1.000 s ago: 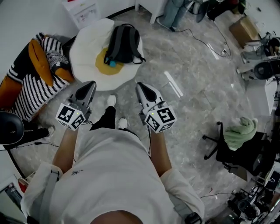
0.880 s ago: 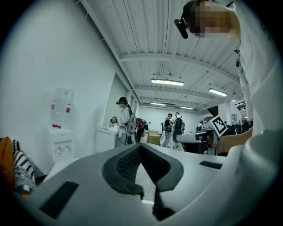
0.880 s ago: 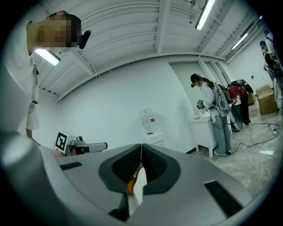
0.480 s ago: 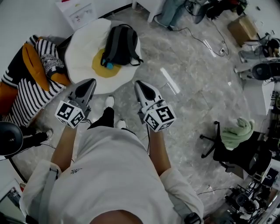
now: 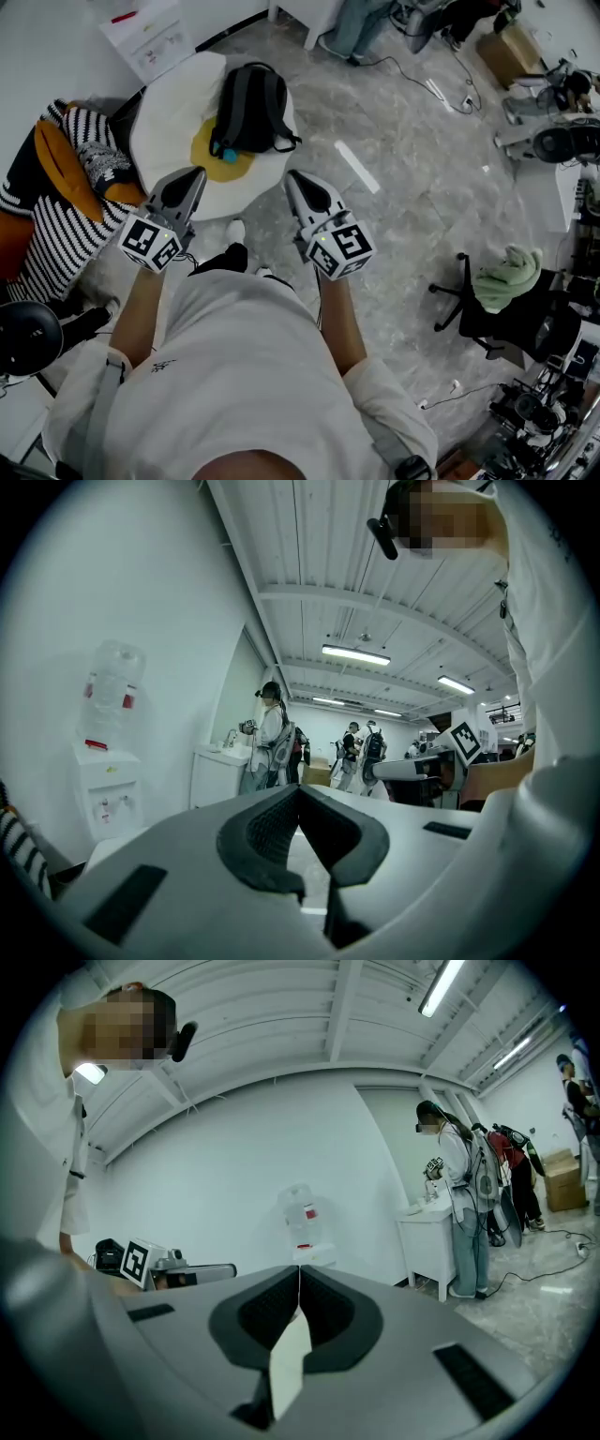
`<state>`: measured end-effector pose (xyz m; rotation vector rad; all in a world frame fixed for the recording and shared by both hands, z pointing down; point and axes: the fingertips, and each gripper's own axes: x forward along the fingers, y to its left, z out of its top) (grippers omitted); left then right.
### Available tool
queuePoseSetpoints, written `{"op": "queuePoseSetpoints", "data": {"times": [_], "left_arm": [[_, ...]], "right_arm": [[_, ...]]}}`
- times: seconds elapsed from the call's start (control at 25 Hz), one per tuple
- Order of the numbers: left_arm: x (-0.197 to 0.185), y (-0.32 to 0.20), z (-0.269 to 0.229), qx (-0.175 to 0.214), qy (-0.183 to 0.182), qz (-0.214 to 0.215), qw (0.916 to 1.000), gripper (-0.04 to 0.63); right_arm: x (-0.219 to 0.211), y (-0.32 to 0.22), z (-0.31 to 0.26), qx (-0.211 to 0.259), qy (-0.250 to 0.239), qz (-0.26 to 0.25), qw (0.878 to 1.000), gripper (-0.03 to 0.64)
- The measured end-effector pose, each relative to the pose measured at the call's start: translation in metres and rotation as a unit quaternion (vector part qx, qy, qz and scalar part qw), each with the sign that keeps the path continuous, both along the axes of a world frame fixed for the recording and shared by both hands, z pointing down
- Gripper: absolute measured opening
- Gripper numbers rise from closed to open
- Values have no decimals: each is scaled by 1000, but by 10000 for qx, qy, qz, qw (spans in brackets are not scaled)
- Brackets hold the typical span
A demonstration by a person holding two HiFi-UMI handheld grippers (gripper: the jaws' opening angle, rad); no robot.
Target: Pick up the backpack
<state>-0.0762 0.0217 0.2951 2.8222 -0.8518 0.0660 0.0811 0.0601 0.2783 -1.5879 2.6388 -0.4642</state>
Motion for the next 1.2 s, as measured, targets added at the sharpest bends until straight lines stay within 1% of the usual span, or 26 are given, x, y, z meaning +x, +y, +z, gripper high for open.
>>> {"op": "queuePoseSetpoints", "data": {"times": [0.36,0.6,0.8,1.2], "left_arm": [[-7,-66,4,24,81,324,9994,3],[-20,-100,6,46,92,364,9993,2],[-26,-116,8,19,109,374,9992,3],[-26,-134,17,-126,109,343,9993,2]], "right_arm": [[-11,-52,1,-50,124,273,9995,8],[-27,-80,4,-67,150,287,9995,8],[-35,-96,8,-109,141,274,9995,8],[-34,-120,13,-207,111,239,9994,8]]}}
